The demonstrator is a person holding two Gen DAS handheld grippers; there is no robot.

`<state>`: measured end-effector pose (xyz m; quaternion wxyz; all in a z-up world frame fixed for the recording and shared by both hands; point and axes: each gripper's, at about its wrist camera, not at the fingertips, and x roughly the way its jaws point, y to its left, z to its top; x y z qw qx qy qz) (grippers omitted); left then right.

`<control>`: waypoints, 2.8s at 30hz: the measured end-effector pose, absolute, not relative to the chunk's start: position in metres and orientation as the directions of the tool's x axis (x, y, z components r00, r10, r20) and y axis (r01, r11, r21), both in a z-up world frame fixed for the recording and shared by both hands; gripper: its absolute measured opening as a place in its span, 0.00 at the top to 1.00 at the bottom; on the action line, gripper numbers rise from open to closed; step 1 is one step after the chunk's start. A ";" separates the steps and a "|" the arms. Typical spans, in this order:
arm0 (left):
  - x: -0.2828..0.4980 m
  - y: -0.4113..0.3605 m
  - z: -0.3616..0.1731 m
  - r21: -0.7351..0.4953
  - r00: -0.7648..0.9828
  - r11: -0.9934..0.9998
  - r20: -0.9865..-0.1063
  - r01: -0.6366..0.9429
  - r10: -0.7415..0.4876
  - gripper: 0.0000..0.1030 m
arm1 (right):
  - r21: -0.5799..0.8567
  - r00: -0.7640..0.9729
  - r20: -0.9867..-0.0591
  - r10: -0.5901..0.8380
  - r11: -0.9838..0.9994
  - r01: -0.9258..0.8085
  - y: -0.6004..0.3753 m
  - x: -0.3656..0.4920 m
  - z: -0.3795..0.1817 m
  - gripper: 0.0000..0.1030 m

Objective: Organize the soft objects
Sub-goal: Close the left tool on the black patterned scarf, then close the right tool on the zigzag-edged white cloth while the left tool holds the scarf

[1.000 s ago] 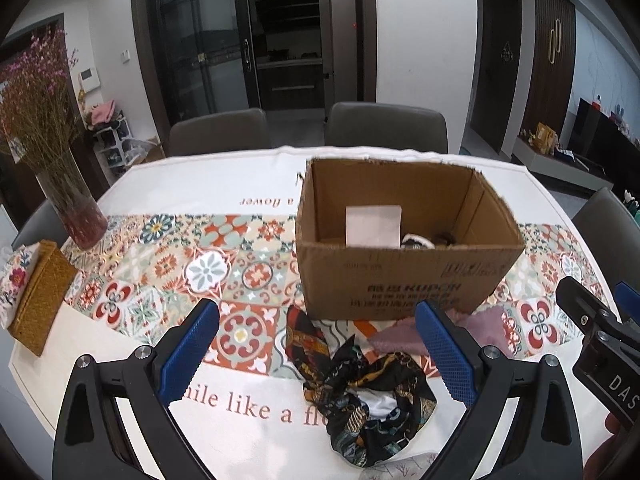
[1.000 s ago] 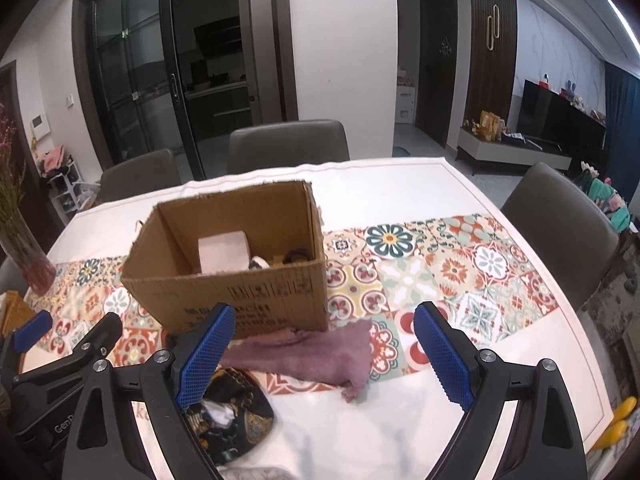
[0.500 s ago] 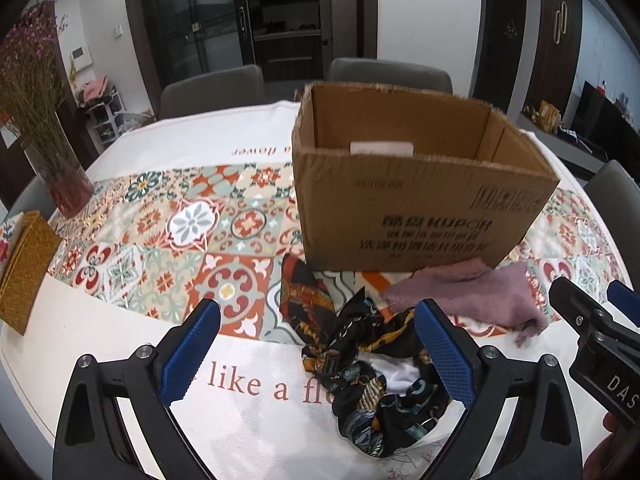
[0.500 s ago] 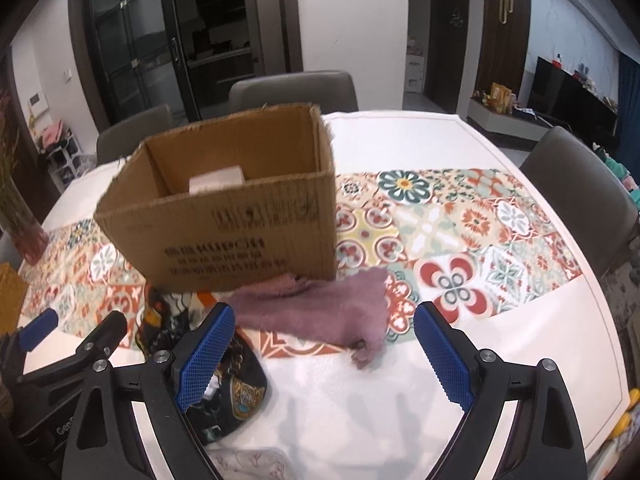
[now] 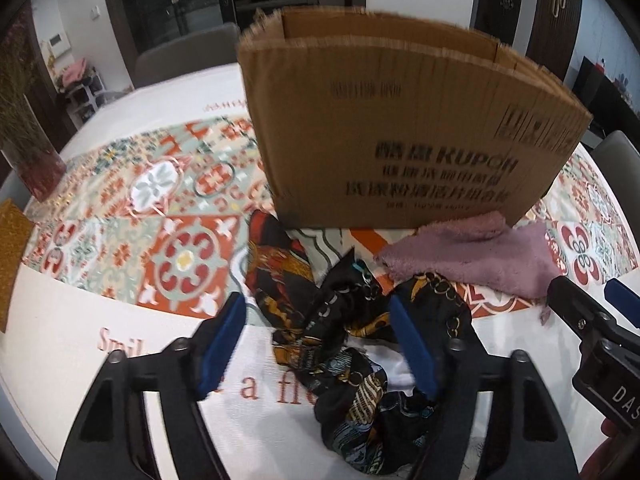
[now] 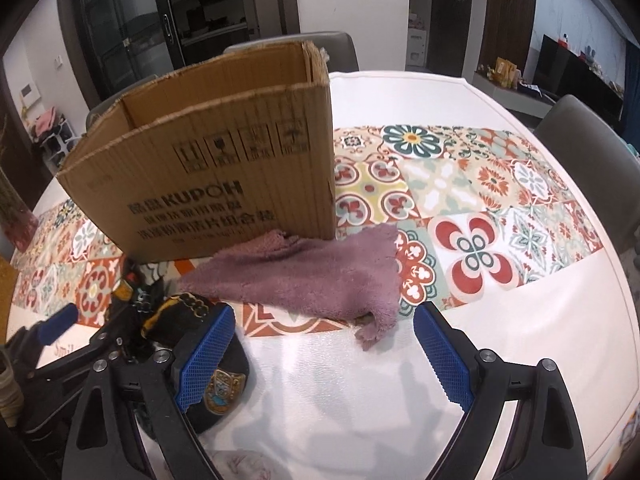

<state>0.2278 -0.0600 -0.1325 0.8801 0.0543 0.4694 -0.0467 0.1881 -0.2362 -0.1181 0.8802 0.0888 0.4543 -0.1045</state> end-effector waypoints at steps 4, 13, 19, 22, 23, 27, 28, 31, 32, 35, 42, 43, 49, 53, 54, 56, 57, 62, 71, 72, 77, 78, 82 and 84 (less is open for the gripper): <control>0.235 -0.064 -0.146 0.033 0.519 0.990 -0.853 0.138 -0.044 0.34 | 0.060 0.549 -0.830 -0.099 0.963 0.264 -0.238 0.194 -0.127 0.11; 0.246 -0.074 -0.166 0.039 0.490 0.988 -0.871 0.152 -0.041 0.48 | 0.057 0.523 -0.847 -0.101 0.959 0.277 -0.247 0.203 -0.140 0.11; 0.251 -0.075 -0.175 0.037 0.465 0.986 -0.884 0.164 -0.045 0.76 | 0.054 0.514 -0.852 -0.099 0.960 0.274 -0.247 0.206 -0.145 0.11; 0.251 -0.075 -0.175 0.037 0.467 0.986 -0.883 0.165 -0.045 0.84 | 0.053 0.516 -0.851 -0.099 0.961 0.272 -0.247 0.205 -0.146 0.11; 0.250 -0.075 -0.174 0.036 0.468 0.986 -0.883 0.165 -0.046 0.85 | 0.053 0.516 -0.851 -0.099 0.961 0.273 -0.247 0.204 -0.146 0.11; 0.245 -0.075 -0.167 0.039 0.485 0.985 -0.873 0.170 -0.049 0.87 | 0.061 0.523 -0.847 -0.097 0.959 0.277 -0.248 0.201 -0.143 0.11; 0.243 -0.074 -0.164 0.040 0.490 0.984 -0.870 0.172 -0.050 0.87 | 0.062 0.527 -0.844 -0.097 0.959 0.277 -0.248 0.200 -0.141 0.11; 0.239 -0.072 -0.157 0.038 0.503 0.984 -0.862 0.175 -0.056 0.87 | 0.065 0.542 -0.835 -0.098 0.960 0.273 -0.246 0.197 -0.134 0.11; 0.237 -0.071 -0.154 0.038 0.507 0.984 -0.860 0.174 -0.057 0.87 | 0.066 0.547 -0.832 -0.098 0.960 0.272 -0.246 0.195 -0.132 0.11; 0.232 -0.067 -0.144 0.029 0.520 0.985 -0.852 0.170 -0.064 0.87 | 0.069 0.560 -0.822 -0.098 0.961 0.269 -0.244 0.192 -0.125 0.11; 0.208 -0.052 -0.116 0.023 0.569 0.988 -0.820 0.150 -0.067 0.87 | 0.074 0.588 -0.804 -0.090 0.966 0.249 -0.232 0.187 -0.111 0.11; 0.205 -0.049 -0.111 0.022 0.576 0.989 -0.815 0.145 -0.067 0.87 | 0.074 0.593 -0.800 -0.087 0.967 0.242 -0.228 0.187 -0.109 0.11; 0.197 -0.025 -0.083 0.015 0.621 0.994 -0.782 0.113 -0.059 0.87 | 0.072 0.614 -0.787 -0.063 0.979 0.193 -0.202 0.185 -0.100 0.11; 0.191 -0.006 -0.075 0.035 0.650 0.996 -0.760 0.080 -0.026 0.87 | 0.063 0.613 -0.788 -0.048 0.986 0.158 -0.182 0.185 -0.100 0.11; 0.189 -0.002 -0.075 0.036 0.651 0.997 -0.759 0.070 -0.019 0.87 | 0.057 0.612 -0.789 -0.047 0.987 0.149 -0.176 0.185 -0.101 0.11; 0.188 0.010 -0.076 0.028 0.647 0.998 -0.763 0.050 -0.011 0.87 | 0.044 0.608 -0.793 -0.045 0.990 0.131 -0.166 0.185 -0.103 0.11; 0.187 0.015 -0.078 0.025 0.646 0.999 -0.764 0.043 -0.008 0.87 | 0.036 0.606 -0.794 -0.046 0.992 0.123 -0.160 0.184 -0.104 0.11; 0.183 0.038 -0.088 0.030 0.640 1.000 -0.768 0.005 0.020 0.87 | 0.010 0.588 -0.807 -0.050 0.995 0.098 -0.137 0.186 -0.115 0.11; 0.186 0.067 -0.111 0.052 0.601 0.998 -0.797 -0.044 0.068 0.87 | -0.020 0.515 -0.855 -0.053 0.997 0.071 -0.109 0.203 -0.155 0.11; 0.186 0.069 -0.113 0.053 0.598 0.998 -0.798 -0.046 0.070 0.87 | -0.026 0.507 -0.860 -0.058 0.997 0.070 -0.107 0.204 -0.159 0.11; 0.188 0.073 -0.122 0.053 0.582 0.997 -0.810 -0.050 0.072 0.87 | -0.041 0.479 -0.875 -0.070 0.997 0.071 -0.103 0.207 -0.170 0.13; 0.188 0.072 -0.122 0.054 0.581 0.997 -0.811 -0.049 0.073 0.87 | -0.041 0.476 -0.877 -0.070 0.997 0.071 -0.103 0.208 -0.171 0.15; 0.189 0.070 -0.124 0.057 0.578 0.998 -0.813 -0.040 0.070 0.87 | -0.043 0.446 -0.892 -0.071 0.996 0.072 -0.102 0.212 -0.180 0.24; 0.190 0.068 -0.125 0.061 0.576 0.997 -0.815 -0.037 0.071 0.87 | -0.031 0.429 -0.901 -0.060 0.997 0.075 -0.104 0.214 -0.186 0.31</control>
